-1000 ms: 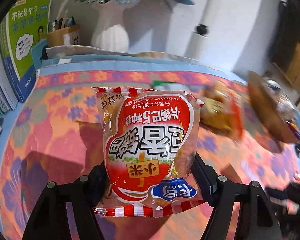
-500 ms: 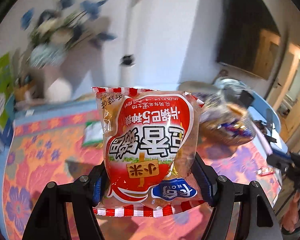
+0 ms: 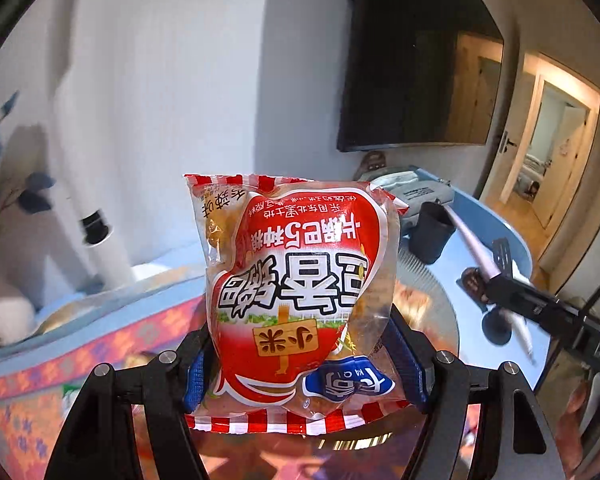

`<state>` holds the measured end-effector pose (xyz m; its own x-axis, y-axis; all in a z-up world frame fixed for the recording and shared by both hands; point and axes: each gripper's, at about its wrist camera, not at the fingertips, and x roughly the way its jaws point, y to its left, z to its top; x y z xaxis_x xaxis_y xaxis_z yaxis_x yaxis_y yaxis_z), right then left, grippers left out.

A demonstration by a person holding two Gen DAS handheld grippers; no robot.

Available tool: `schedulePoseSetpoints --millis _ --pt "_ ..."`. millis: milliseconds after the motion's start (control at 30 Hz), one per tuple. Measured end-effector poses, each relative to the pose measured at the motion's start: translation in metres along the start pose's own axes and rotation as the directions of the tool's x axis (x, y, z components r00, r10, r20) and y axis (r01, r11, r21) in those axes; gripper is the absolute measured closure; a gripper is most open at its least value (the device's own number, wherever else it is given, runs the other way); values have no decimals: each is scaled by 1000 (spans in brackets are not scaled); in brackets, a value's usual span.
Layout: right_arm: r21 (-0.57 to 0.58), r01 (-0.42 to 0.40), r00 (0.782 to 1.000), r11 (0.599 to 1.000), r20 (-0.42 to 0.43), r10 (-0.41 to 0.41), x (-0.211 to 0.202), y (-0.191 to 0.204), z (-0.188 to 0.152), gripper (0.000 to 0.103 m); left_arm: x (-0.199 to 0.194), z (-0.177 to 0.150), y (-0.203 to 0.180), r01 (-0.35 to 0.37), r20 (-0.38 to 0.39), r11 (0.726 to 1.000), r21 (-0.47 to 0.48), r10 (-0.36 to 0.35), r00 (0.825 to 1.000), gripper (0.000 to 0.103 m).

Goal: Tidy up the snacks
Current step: 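Carry both held snacks over the amber bowl and open both tools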

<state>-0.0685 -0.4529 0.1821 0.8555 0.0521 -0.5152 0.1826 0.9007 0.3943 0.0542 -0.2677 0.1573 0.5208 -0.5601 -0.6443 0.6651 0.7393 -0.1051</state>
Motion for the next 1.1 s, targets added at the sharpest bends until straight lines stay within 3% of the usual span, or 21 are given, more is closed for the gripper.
schedulePoseSetpoints --millis 100,167,200,400,633,867,1100 --pt "-12 36 999 999 19 -36 12 0 3 82 18 7 -3 -10 4 1000 -7 10 1000 28" --pt "-51 55 998 997 31 -54 19 2 0 66 26 4 0 -27 3 1000 -12 27 1000 12" --pt "-71 62 998 996 5 -61 26 2 -4 57 28 1 3 -25 5 999 -24 25 1000 12" --pt "-17 41 999 999 -27 -41 18 -20 -22 57 1 -14 27 29 38 994 -101 -26 999 12" --pt "-76 6 1000 997 -30 -8 -6 9 -35 57 -69 -40 80 -68 81 982 -177 83 993 12" --pt "-176 -117 990 977 -96 101 -3 75 -65 57 -138 -95 152 -171 98 929 -328 214 972 12" --pt "-240 -206 965 948 -213 156 39 123 -112 56 -125 -178 207 -324 -67 852 -412 326 943 12"
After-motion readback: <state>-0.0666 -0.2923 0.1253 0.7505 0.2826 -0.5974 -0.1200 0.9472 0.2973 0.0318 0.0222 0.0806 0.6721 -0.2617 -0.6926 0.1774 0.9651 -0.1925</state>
